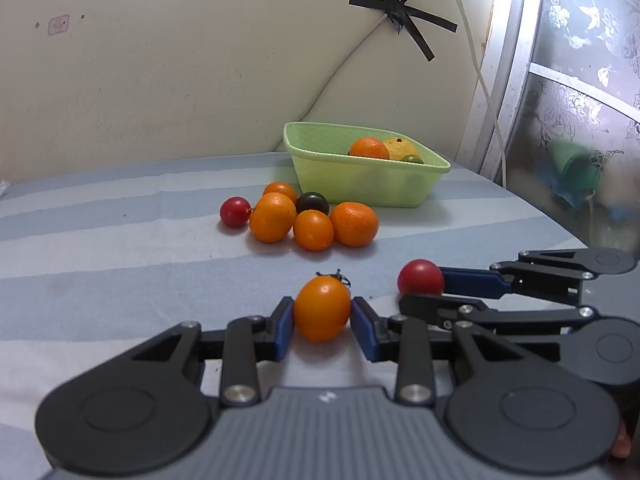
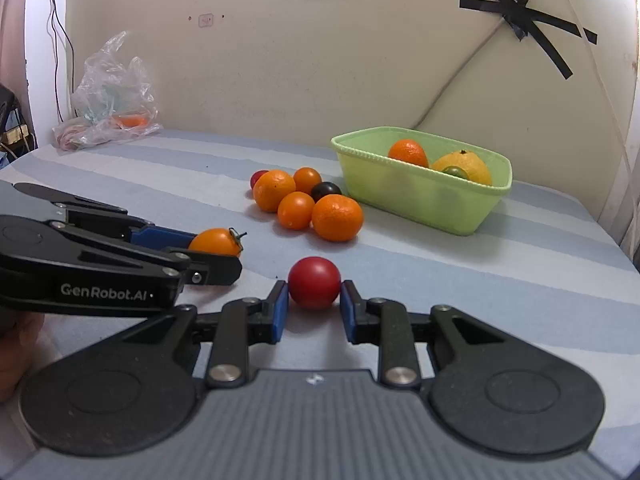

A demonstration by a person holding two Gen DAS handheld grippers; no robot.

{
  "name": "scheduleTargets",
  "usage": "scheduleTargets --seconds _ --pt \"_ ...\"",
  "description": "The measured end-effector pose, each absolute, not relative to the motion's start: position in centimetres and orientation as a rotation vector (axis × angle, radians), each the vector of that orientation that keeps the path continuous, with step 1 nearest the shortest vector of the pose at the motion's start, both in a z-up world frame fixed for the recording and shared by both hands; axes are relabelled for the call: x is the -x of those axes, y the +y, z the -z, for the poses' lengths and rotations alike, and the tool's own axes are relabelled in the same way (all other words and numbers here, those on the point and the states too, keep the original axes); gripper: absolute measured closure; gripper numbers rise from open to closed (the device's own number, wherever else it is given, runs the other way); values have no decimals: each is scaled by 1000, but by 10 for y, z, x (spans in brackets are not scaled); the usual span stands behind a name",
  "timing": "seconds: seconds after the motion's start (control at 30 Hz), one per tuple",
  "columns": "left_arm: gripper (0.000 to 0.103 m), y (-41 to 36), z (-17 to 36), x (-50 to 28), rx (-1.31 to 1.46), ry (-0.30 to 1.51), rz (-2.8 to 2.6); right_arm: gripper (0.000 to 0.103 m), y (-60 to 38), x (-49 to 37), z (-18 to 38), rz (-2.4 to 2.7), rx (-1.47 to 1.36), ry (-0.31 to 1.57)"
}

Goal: Organize fruits
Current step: 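Grasp an orange cherry tomato with the left tool while the right tool grasps a red tomato, then drop the orange cherry tomato into the basin with the left tool while the right tool drops the red tomato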

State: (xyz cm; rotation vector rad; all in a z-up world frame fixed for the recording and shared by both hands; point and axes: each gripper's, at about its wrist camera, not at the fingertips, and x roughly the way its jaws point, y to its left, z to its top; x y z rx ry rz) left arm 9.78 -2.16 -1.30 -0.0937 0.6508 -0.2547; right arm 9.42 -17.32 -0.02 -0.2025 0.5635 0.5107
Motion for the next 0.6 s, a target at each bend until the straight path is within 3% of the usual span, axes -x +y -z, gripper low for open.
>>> scheduleTargets --seconds 0.6 --pt "72 -6 8 -115 238 670 310 73 -186 -99 -8 -502 104 527"
